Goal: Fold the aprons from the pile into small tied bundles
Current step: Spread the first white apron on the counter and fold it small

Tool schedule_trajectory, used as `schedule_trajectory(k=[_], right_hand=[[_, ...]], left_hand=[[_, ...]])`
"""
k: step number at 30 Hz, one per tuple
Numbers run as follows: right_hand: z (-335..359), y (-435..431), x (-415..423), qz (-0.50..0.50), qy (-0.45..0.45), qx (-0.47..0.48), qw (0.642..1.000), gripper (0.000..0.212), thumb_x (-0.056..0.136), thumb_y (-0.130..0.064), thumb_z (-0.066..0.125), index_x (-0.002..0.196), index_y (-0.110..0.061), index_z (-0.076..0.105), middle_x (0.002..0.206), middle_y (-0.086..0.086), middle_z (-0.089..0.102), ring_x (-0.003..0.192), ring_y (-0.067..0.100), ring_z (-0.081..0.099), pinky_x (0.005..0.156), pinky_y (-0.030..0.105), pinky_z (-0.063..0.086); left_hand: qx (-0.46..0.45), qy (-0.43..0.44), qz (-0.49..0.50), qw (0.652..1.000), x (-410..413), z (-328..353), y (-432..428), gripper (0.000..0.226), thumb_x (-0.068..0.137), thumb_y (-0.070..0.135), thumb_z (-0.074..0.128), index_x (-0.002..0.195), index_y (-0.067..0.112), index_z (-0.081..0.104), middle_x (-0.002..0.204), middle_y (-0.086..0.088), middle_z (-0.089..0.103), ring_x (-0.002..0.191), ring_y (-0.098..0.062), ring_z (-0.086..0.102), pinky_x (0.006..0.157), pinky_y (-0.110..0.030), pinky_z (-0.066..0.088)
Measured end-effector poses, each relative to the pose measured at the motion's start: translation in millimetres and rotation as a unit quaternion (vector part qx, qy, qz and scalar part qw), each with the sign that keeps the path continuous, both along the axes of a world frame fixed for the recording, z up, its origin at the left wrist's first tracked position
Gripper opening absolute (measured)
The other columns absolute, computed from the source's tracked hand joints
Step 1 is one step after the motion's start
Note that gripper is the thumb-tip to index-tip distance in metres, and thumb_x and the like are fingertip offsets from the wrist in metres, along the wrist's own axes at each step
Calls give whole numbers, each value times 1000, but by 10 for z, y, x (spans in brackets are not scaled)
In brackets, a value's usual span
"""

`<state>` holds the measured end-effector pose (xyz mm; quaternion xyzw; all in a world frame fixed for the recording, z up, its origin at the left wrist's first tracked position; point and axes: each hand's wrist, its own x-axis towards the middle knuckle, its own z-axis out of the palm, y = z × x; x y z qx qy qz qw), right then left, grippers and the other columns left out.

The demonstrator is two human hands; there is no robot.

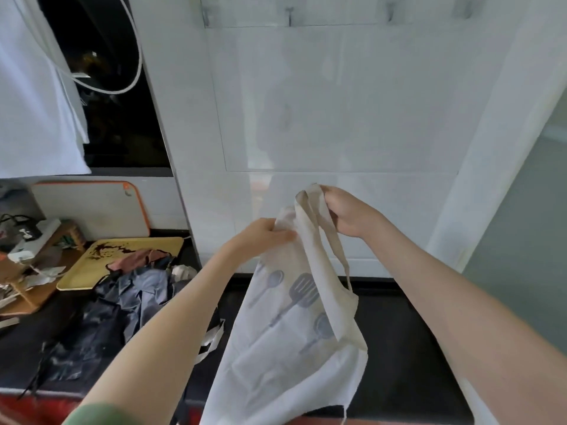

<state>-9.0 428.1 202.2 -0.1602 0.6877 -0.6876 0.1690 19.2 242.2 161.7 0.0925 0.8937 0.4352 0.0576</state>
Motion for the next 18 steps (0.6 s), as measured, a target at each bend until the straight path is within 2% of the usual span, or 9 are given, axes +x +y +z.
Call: schedule_trajectory(k=[2, 3, 6, 9, 11, 13, 16, 18], right_hand=[[-74, 86, -47, -45, 11, 18, 999, 15, 100, -11, 43, 103, -13, 58, 89, 2, 66, 85, 19, 65, 76, 33, 52], [-134, 155, -49, -57, 1, 28, 998, 15, 99, -18, 49, 113, -16, 53, 100, 3, 65, 96, 20, 64, 82, 36, 51], [-387, 360, 18, -58, -45, 90, 993, 57, 84, -50, 66, 129, -24, 41, 119, -2, 55, 118, 18, 52, 100, 40, 40], [-605, 428, 134, 12, -58, 235, 970, 79, 72, -59, 73, 135, -28, 37, 132, -5, 44, 128, 15, 39, 112, 37, 27], [-693, 343, 212, 48, -40, 344, 937, 85, 67, -59, 76, 136, -25, 39, 135, -2, 41, 125, 14, 39, 107, 29, 29], [-748, 189, 293, 40, -28, 396, 917, 80, 76, -49, 76, 140, -19, 39, 128, -2, 45, 116, 13, 44, 90, 20, 37], [-886, -21, 321, -29, -6, 391, 920, 95, 76, -41, 78, 150, -20, 22, 108, 0, 55, 93, 15, 58, 75, 22, 50], [-990, -129, 305, -68, -9, 367, 928, 104, 76, -39, 78, 153, -26, 9, 97, 5, 62, 74, 15, 62, 63, 25, 54]], left_hand=[[34, 17, 61, 997, -44, -45, 22, 25, 92, 25, 50, 95, 6, 65, 90, -8, 69, 80, -19, 61, 75, -36, 51], [51, 29, 88, 994, -62, -64, 9, 25, 92, 22, 46, 91, 3, 63, 84, -9, 66, 75, -20, 58, 68, -35, 48], [44, 61, 142, 987, -101, -50, -88, 21, 90, 17, 42, 78, 3, 49, 70, -8, 47, 62, -20, 41, 56, -30, 32], [73, 77, 190, 976, -118, -27, -202, 15, 89, 17, 40, 77, 9, 44, 67, -6, 42, 60, -20, 36, 54, -30, 27], [98, 79, 199, 972, -90, -8, -249, 17, 90, 18, 40, 75, 10, 44, 66, -4, 44, 59, -19, 38, 54, -30, 29], [120, 75, 189, 972, -59, -2, -263, 18, 90, 19, 40, 75, 11, 45, 66, -3, 44, 60, -19, 39, 55, -30, 31], [162, 52, 171, 971, -13, 41, -271, 18, 92, 22, 42, 80, 10, 50, 75, -8, 50, 68, -22, 47, 60, -34, 37], [195, 28, 146, 970, 12, 69, -315, 19, 94, 26, 45, 84, 13, 54, 84, -8, 61, 76, -25, 58, 67, -37, 47]])
